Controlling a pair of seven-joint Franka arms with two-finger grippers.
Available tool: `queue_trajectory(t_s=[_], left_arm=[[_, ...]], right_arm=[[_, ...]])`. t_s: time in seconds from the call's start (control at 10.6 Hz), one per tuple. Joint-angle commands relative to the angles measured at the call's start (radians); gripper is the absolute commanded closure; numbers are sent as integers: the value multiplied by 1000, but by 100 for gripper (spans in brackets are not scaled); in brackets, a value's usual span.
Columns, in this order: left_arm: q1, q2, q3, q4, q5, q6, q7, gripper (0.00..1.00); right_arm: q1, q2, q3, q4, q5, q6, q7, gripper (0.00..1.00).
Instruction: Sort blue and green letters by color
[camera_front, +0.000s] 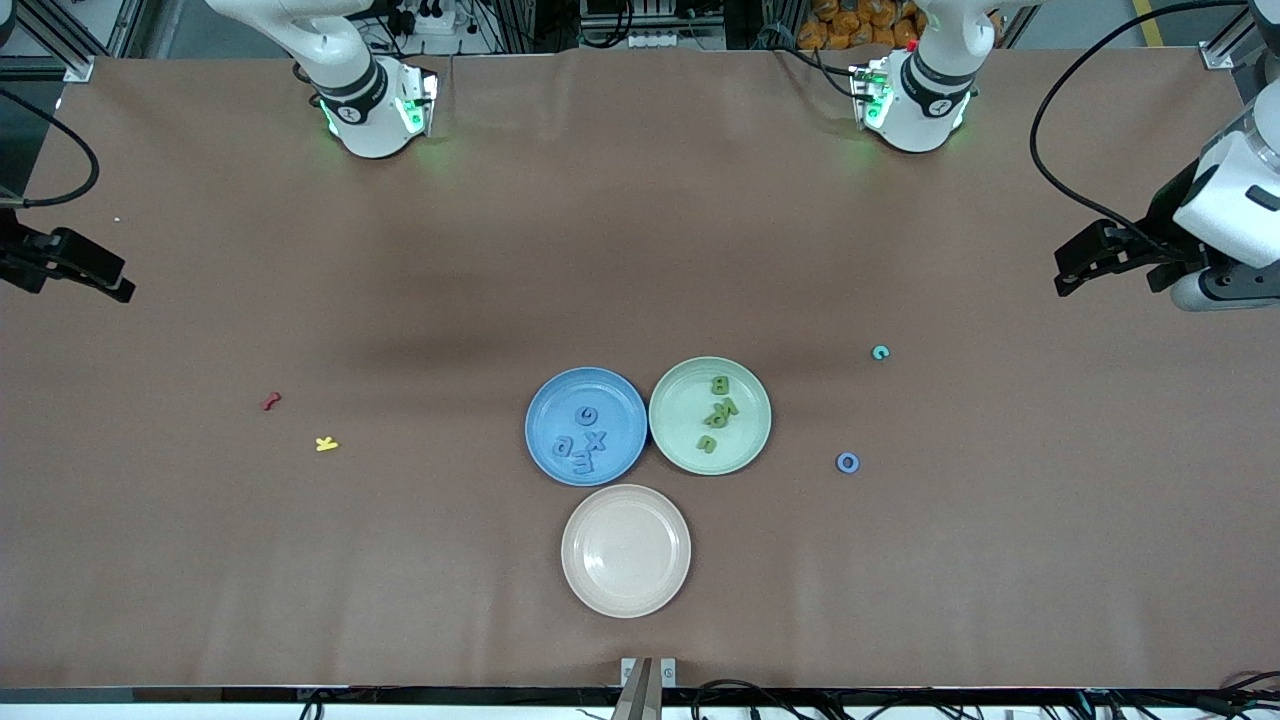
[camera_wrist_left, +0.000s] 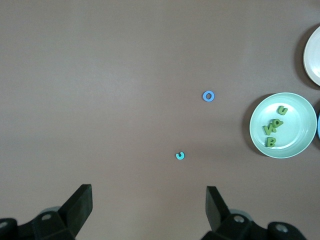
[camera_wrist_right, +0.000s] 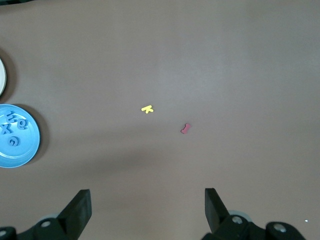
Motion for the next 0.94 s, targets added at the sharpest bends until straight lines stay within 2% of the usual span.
queue_trajectory(t_s=[0.0, 0.85], left_arm=[[8, -17, 2, 3, -24, -22, 30, 0], [7, -26, 2, 1, -14, -22, 73, 0]], right_arm=[[-3, 0, 8, 1, 4, -10, -3, 0], [-3, 0, 6, 5, 4, -10, -3, 0]])
